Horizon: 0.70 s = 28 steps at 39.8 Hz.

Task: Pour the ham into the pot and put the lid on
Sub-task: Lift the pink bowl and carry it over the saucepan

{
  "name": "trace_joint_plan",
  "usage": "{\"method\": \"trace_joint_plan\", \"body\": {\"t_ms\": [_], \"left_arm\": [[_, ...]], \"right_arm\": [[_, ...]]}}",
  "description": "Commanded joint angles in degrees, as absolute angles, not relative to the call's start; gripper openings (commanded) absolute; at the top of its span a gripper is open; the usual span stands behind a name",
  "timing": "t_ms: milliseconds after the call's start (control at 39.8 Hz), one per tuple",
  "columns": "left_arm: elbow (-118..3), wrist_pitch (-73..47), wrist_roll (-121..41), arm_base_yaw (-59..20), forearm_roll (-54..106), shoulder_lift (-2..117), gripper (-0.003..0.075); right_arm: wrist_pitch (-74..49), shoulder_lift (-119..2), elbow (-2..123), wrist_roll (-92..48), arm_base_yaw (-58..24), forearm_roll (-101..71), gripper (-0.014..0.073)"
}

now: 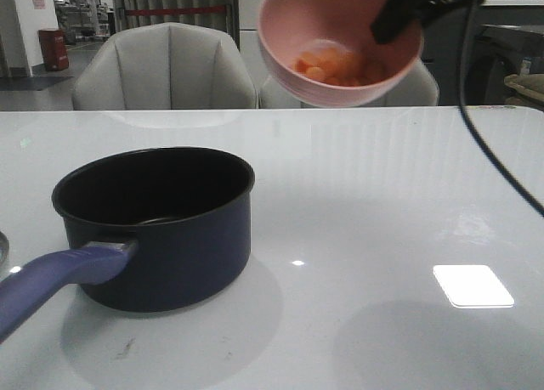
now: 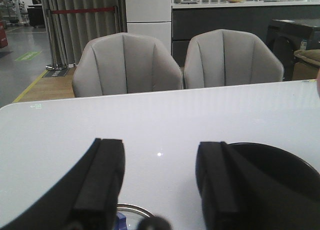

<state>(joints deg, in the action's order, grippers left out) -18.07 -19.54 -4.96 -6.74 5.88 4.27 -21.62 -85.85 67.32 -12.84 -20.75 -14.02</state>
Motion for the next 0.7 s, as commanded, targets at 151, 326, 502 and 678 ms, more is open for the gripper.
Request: {"method": "trace_joint_plan", "body": {"t_ms": [151, 326, 502, 678], "left_arm": [[-19.51, -15.61, -4.90, -7.17, 6.07, 4.89, 0.0374], [-19.51, -15.60, -4.90, -7.17, 6.07, 4.89, 0.0374], [-19.51, -15.73, -4.90, -7.17, 6.07, 4.89, 0.0374], [-19.51, -15.82, -4.90, -7.17, 6.07, 4.89, 0.0374]], "right_arm": [[0.00, -85.92, 68.46, -15.64, -29.90, -8.04, 0.0133], [10.87, -90.33, 68.11, -16.61, -33.16, -2.77, 0.0123], [22.64, -95.64, 68.11, -23.12, -35.95, 0.52, 0.0123], [35.26, -99.86, 67.64, -31.77, -37.97, 0.52, 0.0123]]}}
